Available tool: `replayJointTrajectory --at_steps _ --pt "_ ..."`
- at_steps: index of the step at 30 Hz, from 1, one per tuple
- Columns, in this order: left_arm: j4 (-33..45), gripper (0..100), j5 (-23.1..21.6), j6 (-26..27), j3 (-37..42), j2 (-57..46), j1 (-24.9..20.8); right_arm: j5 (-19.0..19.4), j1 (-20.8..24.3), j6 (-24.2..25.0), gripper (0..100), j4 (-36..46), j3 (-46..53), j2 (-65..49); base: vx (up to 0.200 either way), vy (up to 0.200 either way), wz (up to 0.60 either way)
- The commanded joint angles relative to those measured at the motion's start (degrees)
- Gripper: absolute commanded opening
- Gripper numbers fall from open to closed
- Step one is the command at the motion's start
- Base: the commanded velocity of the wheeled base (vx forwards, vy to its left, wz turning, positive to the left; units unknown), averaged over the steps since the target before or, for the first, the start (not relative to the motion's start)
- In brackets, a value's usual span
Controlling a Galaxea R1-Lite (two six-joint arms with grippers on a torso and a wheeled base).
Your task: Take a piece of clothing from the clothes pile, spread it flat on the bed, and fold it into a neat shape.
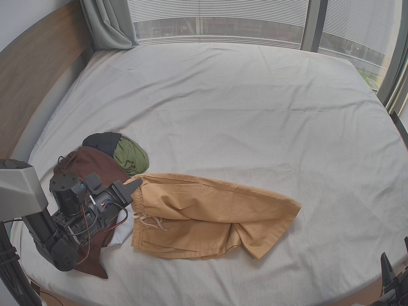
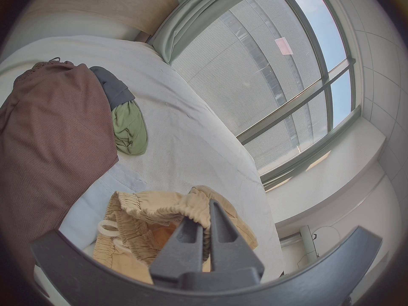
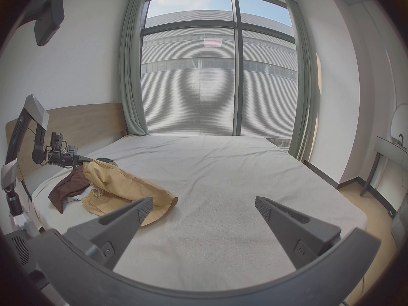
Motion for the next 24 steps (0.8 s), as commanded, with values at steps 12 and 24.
replayJointTrajectory --at_steps 12,24 --pt "-0.1 0 0.1 0.0 0.0 0.0 -0.6 0.1 0.1 -0.4 100 -0.1 1.0 -0.8 0.0 0.0 0.0" --pt "-0.1 0 0.1 0.0 -0.3 0.3 -0.6 0.2 -1.3 -1.2 100 -2.6 -14.4 8.7 0.0 0.0 0.0"
